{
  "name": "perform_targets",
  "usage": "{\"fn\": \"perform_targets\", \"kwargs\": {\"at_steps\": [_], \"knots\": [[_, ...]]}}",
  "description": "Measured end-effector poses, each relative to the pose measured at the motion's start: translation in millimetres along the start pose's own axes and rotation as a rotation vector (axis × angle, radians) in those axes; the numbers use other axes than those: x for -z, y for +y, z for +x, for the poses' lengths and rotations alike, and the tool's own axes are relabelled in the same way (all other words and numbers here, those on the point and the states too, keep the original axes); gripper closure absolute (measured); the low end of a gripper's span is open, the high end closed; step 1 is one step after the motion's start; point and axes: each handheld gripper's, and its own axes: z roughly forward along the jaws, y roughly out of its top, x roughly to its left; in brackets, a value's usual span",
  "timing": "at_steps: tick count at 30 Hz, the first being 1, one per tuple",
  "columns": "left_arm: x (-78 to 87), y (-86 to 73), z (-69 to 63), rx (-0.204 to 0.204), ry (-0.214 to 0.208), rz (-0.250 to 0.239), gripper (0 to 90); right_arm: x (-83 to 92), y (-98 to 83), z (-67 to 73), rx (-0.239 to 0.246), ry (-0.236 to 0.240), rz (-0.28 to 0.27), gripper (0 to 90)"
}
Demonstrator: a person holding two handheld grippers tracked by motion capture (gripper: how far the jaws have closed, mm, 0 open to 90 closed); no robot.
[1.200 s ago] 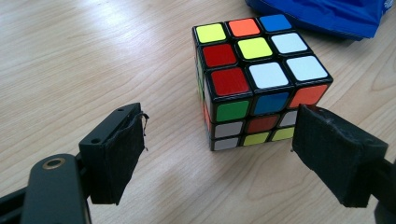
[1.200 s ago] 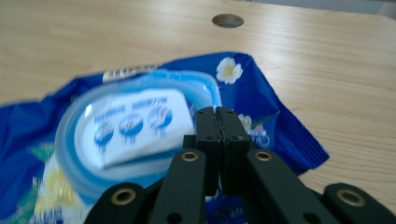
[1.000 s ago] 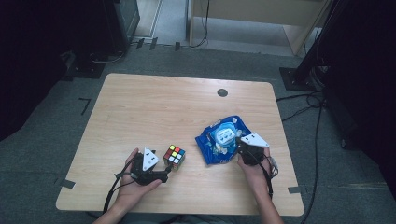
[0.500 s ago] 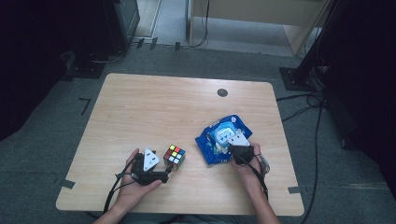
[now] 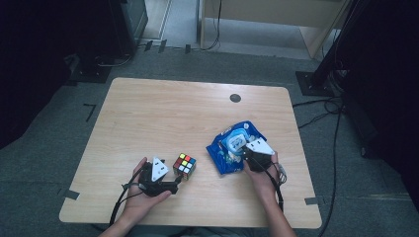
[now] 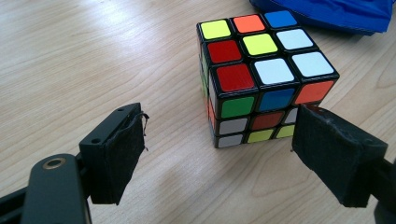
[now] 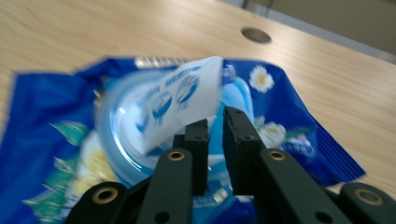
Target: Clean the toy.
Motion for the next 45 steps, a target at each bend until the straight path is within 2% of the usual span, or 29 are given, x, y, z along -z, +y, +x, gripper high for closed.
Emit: {"fn": "perform_targets", "kwargs": {"at_steps": [1, 2, 3, 5, 9, 12, 13, 14, 18, 21, 22, 23, 26, 27, 30, 32, 35, 42, 43, 44, 45], "knots": [[-0.1, -0.1, -0.1, 0.001, -0.001, 0.000, 17.2, 1.2, 0.7, -0.6, -0.013, 0.020, -0.014, 79.7], [-0.1, -0.1, -0.1, 0.001, -0.001, 0.000, 17.2, 1.2, 0.7, -0.6, -0.013, 0.020, -0.014, 79.7], [-0.5, -0.2, -0.5, 0.000, 0.000, 0.001, 17.2, 3.8, 2.4, -1.2, -0.040, 0.068, -0.051, 76.4], [-0.8, -0.3, -0.9, -0.001, 0.000, 0.002, 17.2, 3.6, 3.2, -1.1, -0.062, 0.100, -0.057, 72.1], [-1.4, -0.5, -1.9, -0.003, -0.002, 0.006, 17.2, -6.1, 0.9, -5.1, -0.138, 0.123, -0.034, 63.8], [-1.8, -0.7, -2.2, -0.003, -0.002, 0.006, 17.2, -12.1, -1.6, -7.4, -0.165, 0.117, -0.017, 61.4], [-2.1, -0.8, -2.2, -0.004, -0.003, 0.007, 17.2, -17.8, -4.4, -9.1, -0.193, 0.130, -0.015, 58.1], [-2.2, -0.9, -2.1, -0.003, -0.004, 0.008, 17.2, -17.8, -4.4, -9.1, -0.193, 0.130, -0.015, 58.1], [-2.8, -1.5, -2.3, 0.002, -0.004, 0.008, 17.2, -25.0, -7.2, -5.8, -0.182, 0.129, -0.017, 65.3], [-2.3, -1.6, -2.6, -0.001, -0.004, 0.008, 17.2, -27.5, -8.4, -4.9, -0.178, 0.078, -0.005, 81.9], [-2.3, -1.6, -2.6, -0.001, -0.004, 0.008, 17.2, -27.5, -8.4, -4.9, -0.178, 0.078, -0.005, 81.9], [-1.9, -1.7, -2.4, -0.001, -0.004, 0.010, 17.2, -26.9, -7.8, -6.6, -0.199, 0.074, -0.008, 89.5], [-1.1, -1.5, -1.5, -0.002, 0.000, 0.007, 17.2, -22.4, -4.8, -5.9, -0.182, 0.075, -0.028, 90.0], [-0.9, -1.4, -1.2, -0.001, 0.001, 0.005, 17.2, -19.7, -2.6, -5.4, -0.170, 0.073, -0.046, 90.0], [-0.7, -1.4, -0.8, 0.005, 0.000, 0.002, 17.2, -9.6, 6.3, -5.3, -0.183, 0.082, -0.101, 90.0], [-0.5, -1.3, -0.8, 0.002, -0.001, 0.004, 17.2, -0.3, 14.2, -6.2, -0.191, 0.109, -0.160, 90.0], [-0.6, -1.3, -1.4, 0.001, -0.002, 0.004, 17.2, 11.8, 22.9, -6.5, -0.180, 0.105, -0.215, 90.0], [-0.8, -1.1, -2.0, -0.001, -0.004, 0.003, 17.2, 17.6, 23.0, -10.3, -0.190, 0.112, -0.215, 90.0], [-0.5, -1.0, -1.8, -0.003, -0.005, 0.003, 17.2, 20.0, 24.5, -12.1, -0.200, 0.113, -0.227, 90.0], [-0.8, -1.2, -1.9, 0.002, -0.005, 0.002, 17.2, 28.4, 30.9, -16.7, -0.220, 0.116, -0.262, 90.0], [-1.0, -1.3, -1.9, 0.002, -0.005, 0.002, 17.2, 31.8, 33.3, -18.4, -0.220, 0.112, -0.278, 90.0]]}}
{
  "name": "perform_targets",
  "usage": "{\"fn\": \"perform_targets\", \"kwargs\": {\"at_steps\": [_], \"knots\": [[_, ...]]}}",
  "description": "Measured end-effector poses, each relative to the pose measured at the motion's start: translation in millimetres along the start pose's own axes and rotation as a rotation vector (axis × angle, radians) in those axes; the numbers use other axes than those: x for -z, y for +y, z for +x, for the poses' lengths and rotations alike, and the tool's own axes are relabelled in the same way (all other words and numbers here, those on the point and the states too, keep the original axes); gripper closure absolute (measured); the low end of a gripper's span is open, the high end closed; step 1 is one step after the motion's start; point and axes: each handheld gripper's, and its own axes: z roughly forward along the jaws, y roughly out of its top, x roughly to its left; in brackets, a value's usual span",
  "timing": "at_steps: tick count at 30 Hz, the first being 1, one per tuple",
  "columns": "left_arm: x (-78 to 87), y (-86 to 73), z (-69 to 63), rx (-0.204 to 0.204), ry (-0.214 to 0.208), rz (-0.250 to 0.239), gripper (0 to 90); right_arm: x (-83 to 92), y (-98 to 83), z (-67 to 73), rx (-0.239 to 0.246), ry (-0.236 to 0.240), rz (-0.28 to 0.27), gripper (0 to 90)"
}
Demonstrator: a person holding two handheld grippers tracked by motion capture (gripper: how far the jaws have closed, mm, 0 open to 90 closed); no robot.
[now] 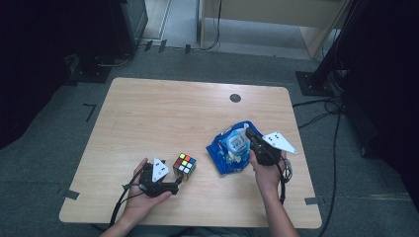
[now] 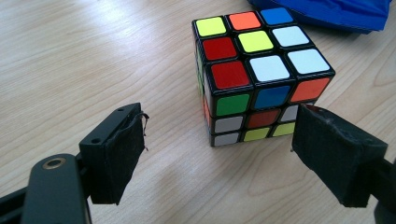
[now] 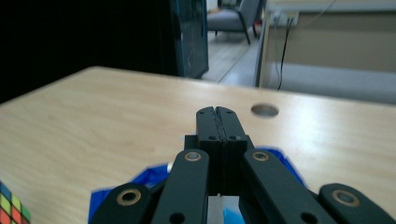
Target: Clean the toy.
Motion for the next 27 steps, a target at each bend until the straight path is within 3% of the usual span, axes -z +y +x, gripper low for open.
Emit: {"fn": "perform_targets", "kwargs": {"at_steps": [9, 17, 20, 23, 24, 25, 26, 27], "knots": [[1.0, 0.5, -0.6, 0.000, -0.001, -0.009, 17.2, 41.8, 35.9, -2.4, 0.016, -0.016, -0.123, 90.0], [1.3, 1.8, -1.5, -0.006, -0.009, -0.012, 17.2, 80.6, 47.0, 5.8, 0.052, 0.027, -0.113, 90.0], [0.5, 1.6, -2.7, -0.008, -0.012, -0.012, 17.2, 84.9, 35.9, 13.1, 0.067, 0.051, -0.073, 90.0], [-1.1, 1.1, -3.3, -0.007, -0.013, -0.006, 17.2, 81.3, 9.9, 19.3, 0.062, 0.078, 0.001, 90.0], [-1.6, 1.2, -3.9, -0.002, -0.014, -0.008, 17.2, 76.7, -5.5, 21.8, 0.057, 0.092, 0.053, 90.0], [-1.6, 1.2, -3.9, -0.002, -0.014, -0.008, 17.2, 76.7, -5.5, 21.8, 0.057, 0.092, 0.053, 90.0], [-1.7, 2.1, -4.6, -0.005, -0.015, -0.009, 17.2, 66.3, -30.3, 24.1, 0.043, 0.106, 0.148, 90.0], [-1.7, 2.1, -4.6, -0.005, -0.015, -0.009, 17.2, 62.1, -39.0, 25.3, 0.037, 0.108, 0.186, 90.0]]}}
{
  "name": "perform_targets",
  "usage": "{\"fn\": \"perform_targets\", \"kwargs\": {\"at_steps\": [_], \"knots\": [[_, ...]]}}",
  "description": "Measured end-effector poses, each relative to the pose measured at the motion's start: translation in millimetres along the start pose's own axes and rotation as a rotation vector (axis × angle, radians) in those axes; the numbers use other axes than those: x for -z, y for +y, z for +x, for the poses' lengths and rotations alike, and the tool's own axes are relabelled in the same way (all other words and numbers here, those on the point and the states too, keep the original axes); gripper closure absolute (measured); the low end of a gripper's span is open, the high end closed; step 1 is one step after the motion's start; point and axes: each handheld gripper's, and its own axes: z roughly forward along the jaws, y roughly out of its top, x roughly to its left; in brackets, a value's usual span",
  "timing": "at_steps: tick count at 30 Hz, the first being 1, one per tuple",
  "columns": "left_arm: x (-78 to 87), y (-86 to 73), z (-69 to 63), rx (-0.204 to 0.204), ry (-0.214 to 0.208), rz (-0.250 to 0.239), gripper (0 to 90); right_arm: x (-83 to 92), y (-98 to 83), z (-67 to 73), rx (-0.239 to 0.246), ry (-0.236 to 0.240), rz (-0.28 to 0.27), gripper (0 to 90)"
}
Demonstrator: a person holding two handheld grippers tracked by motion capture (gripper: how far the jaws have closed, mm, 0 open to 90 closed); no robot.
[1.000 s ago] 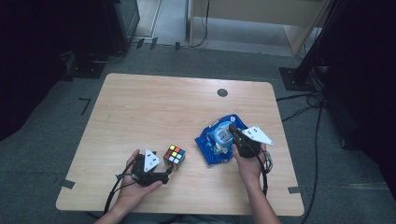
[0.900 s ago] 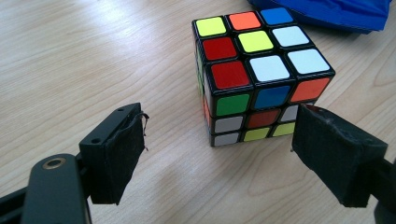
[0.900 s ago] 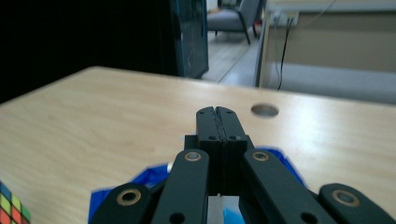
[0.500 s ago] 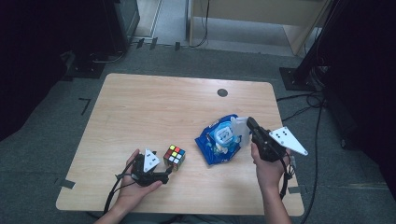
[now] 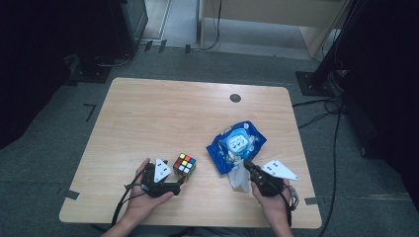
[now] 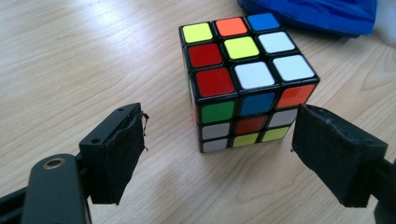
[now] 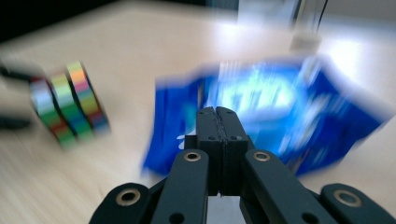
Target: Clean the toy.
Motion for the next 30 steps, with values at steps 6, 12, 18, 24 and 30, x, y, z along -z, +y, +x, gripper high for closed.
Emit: {"fn": "perform_targets", "kwargs": {"at_steps": [6, 12, 18, 24, 30], "knots": [[0.6, 0.5, -0.7, -0.004, -0.004, -0.003, 17.2, -40.7, -34.4, -3.9, -0.010, -0.050, 0.208, 89.9], [-2.4, -1.0, -3.2, -0.014, -0.013, 0.009, 17.2, -58.8, -30.1, -8.8, -0.019, -0.075, 0.218, 89.8], [-5.9, -2.9, -5.5, -0.019, -0.013, 0.028, 17.2, -77.0, -19.2, -12.3, -0.049, -0.051, 0.166, 88.4], [-9.5, -4.2, -6.0, 0.012, -0.016, 0.044, 17.2, -59.5, -8.1, -4.2, -0.035, -0.026, 0.100, 62.4], [-16.9, -3.3, -14.0, 0.048, -0.006, 0.081, 17.1, -42.3, -1.9, 9.1, 0.000, -0.018, 0.068, 56.1]]}}
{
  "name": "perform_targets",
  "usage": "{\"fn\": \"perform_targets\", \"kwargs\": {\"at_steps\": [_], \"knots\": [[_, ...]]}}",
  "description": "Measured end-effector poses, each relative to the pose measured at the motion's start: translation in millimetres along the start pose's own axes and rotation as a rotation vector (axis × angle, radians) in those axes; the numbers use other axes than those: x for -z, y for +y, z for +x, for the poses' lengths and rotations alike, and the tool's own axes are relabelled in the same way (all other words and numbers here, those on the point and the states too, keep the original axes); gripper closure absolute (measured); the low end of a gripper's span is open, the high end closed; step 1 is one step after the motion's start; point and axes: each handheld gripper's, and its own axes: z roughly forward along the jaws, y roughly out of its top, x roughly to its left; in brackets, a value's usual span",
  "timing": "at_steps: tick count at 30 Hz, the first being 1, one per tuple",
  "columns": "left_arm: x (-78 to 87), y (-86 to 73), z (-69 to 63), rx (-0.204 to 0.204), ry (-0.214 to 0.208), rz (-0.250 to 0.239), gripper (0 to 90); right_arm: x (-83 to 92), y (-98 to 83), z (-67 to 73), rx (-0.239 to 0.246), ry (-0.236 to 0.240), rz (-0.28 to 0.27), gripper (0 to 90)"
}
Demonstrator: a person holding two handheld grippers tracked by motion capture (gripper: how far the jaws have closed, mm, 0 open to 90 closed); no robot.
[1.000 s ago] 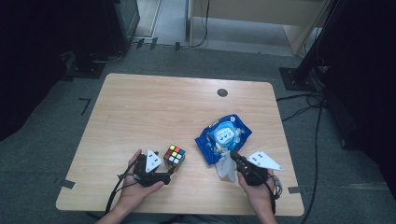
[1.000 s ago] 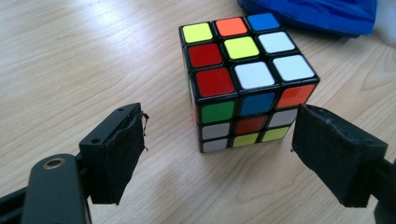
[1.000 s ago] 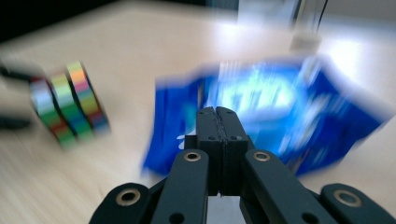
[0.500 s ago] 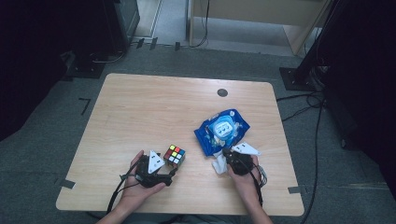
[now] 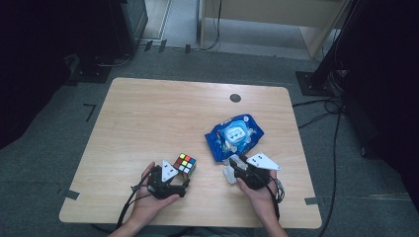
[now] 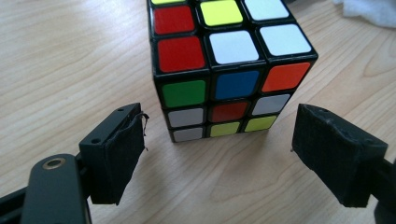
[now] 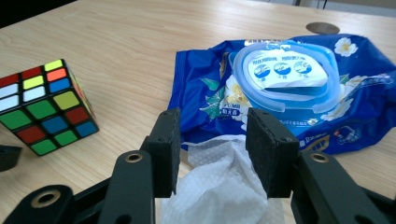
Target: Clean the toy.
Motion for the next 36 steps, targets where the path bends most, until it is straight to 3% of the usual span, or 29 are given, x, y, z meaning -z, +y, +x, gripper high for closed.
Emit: {"fn": "perform_targets", "kwargs": {"at_steps": [4, 8, 12, 15, 18, 21, 23, 25, 26, 27, 28, 29, 30, 31, 32, 33, 34, 36], "knots": [[-4.5, 4.0, 1.6, 0.060, 0.012, 0.016, 17.2, 6.8, -1.2, 1.2, -0.008, -0.007, -0.008, 55.7], [-11.4, 10.2, -1.9, 0.066, 0.020, 0.034, 17.4, 9.1, -3.5, 1.6, -0.003, -0.012, -0.005, 55.6], [-19.2, 16.6, -10.8, 0.035, 0.064, 0.053, 21.9, 10.1, -4.3, -0.2, -0.008, -0.014, -0.005, 55.5], [-22.3, 19.7, -11.5, 0.054, 0.075, 0.053, 24.9, 11.0, -5.8, -2.0, -0.017, -0.011, -0.001, 55.5], [-23.5, 21.3, -8.7, 0.070, 0.064, 0.050, 32.8, 13.2, -6.8, -3.0, -0.021, -0.006, 0.004, 55.5], [-24.2, 23.1, 4.5, 0.060, -0.019, 0.036, 33.8, 18.7, -7.4, -2.4, -0.025, 0.020, 0.025, 54.8], [-22.0, 21.7, 9.9, 0.063, -0.037, 0.026, 34.0, 19.7, -9.3, -1.9, -0.006, 0.015, 0.069, 53.2], [-16.0, 19.4, 13.5, 0.045, -0.045, 0.002, 34.0, 14.6, -13.8, -2.8, -0.012, 0.033, 0.133, 51.2], [-16.0, 19.4, 13.5, 0.045, -0.045, 0.002, 34.1, 14.6, -13.8, -2.8, -0.012, 0.033, 0.133, 51.2], [-6.7, 17.1, 14.4, -0.001, -0.054, -0.030, 34.1, 6.7, -21.4, -2.3, -0.020, 0.022, 0.162, 51.3], [-6.7, 17.1, 14.4, -0.001, -0.054, -0.030, 34.0, 6.7, -21.4, -2.3, -0.020, 0.022, 0.162, 51.3], [6.9, 14.3, 12.7, -0.065, -0.058, -0.072, 34.1, -1.4, -27.4, 1.7, 0.005, 0.000, 0.193, 51.3], [6.9, 14.3, 12.7, -0.065, -0.058, -0.072, 34.1, -1.4, -27.4, 1.7, 0.005, 0.000, 0.193, 51.3], [14.1, 12.9, 11.6, -0.098, -0.060, -0.097, 34.1, -5.2, -29.5, 3.8, 0.013, -0.032, 0.195, 53.7], [22.5, 11.9, 11.3, -0.135, -0.072, -0.123, 34.1, -6.6, -30.1, 3.5, 0.006, -0.034, 0.200, 54.9], [22.5, 11.9, 11.3, -0.135, -0.072, -0.123, 34.1, -6.6, -30.1, 3.5, 0.006, -0.034, 0.200, 54.9], [27.7, 12.4, 12.6, -0.138, -0.099, -0.156, 34.1, -10.6, -33.0, 2.8, -0.032, -0.042, 0.210, 60.4], [29.6, 14.0, 14.6, -0.134, -0.117, -0.166, 34.1, -12.0, -34.1, 3.3, -0.037, -0.057, 0.211, 65.2]]}}
